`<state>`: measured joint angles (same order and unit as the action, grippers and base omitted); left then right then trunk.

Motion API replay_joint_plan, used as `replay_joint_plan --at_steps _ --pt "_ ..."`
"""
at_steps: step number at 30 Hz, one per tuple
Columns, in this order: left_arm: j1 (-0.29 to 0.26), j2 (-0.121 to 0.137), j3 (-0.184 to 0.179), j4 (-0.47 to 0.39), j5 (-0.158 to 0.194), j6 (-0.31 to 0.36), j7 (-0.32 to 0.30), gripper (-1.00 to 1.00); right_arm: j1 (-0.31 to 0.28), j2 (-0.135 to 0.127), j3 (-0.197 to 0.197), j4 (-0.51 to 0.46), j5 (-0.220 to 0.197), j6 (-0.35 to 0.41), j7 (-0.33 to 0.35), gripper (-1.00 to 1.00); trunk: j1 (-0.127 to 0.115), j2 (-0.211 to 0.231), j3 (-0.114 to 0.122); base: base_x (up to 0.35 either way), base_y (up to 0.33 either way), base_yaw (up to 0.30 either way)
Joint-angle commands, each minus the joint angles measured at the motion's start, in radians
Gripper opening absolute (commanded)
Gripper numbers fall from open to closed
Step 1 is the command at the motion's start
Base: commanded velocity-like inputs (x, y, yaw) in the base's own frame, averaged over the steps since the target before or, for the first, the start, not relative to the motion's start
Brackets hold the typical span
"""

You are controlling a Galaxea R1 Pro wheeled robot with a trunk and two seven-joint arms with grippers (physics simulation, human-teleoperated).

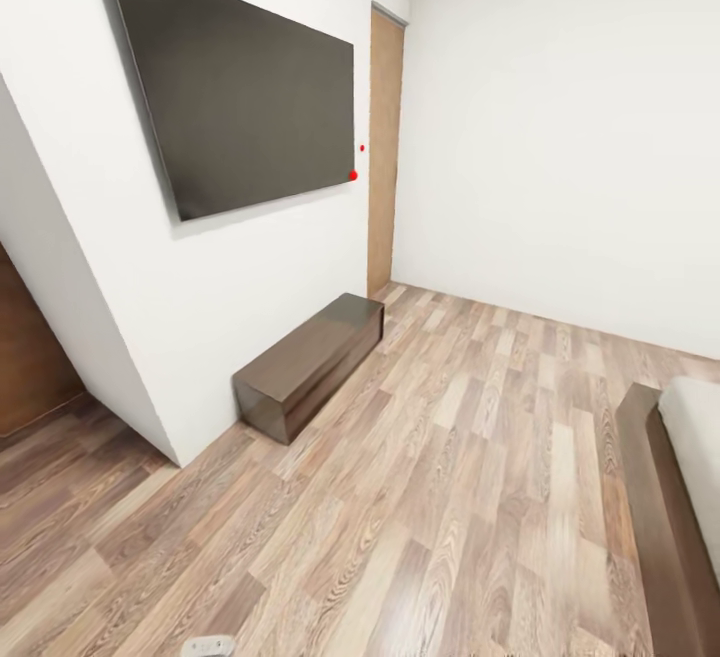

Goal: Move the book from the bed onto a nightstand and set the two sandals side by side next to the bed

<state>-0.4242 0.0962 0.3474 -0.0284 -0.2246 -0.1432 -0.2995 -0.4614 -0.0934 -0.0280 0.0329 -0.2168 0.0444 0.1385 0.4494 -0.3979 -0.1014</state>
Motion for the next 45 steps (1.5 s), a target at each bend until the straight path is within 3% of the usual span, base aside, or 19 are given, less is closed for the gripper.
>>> replay_joint_plan --at_steps 1,23,33,45 --pt "-0.001 0.0 0.008 0.001 -0.01 -0.004 -0.003 1.0 -0.002 0.0 -0.002 0.002 -0.007 0.001 0.004 1.0 0.001 -0.002 -0.002 0.0 0.0 -0.3" --pt "-0.001 0.0 0.008 0.002 -0.01 -0.004 -0.003 1.0 -0.002 0.0 -0.002 0.002 -0.007 0.001 0.004 1.0 0.001 -0.002 0.001 0.0 0.0 -0.297" --pt "-0.001 0.0 0.008 0.002 -0.01 -0.004 -0.003 1.0 -0.002 0.0 -0.001 0.004 -0.007 0.002 0.004 1.0 0.001 -0.002 0.002 0.0 0.0 -0.093" --pt "-0.001 0.0 0.008 0.002 -0.01 -0.004 -0.003 1.0 -0.002 0.001 -0.001 0.004 -0.007 0.0 0.004 1.0 0.001 -0.002 0.003 0.0 0.0 -0.273"
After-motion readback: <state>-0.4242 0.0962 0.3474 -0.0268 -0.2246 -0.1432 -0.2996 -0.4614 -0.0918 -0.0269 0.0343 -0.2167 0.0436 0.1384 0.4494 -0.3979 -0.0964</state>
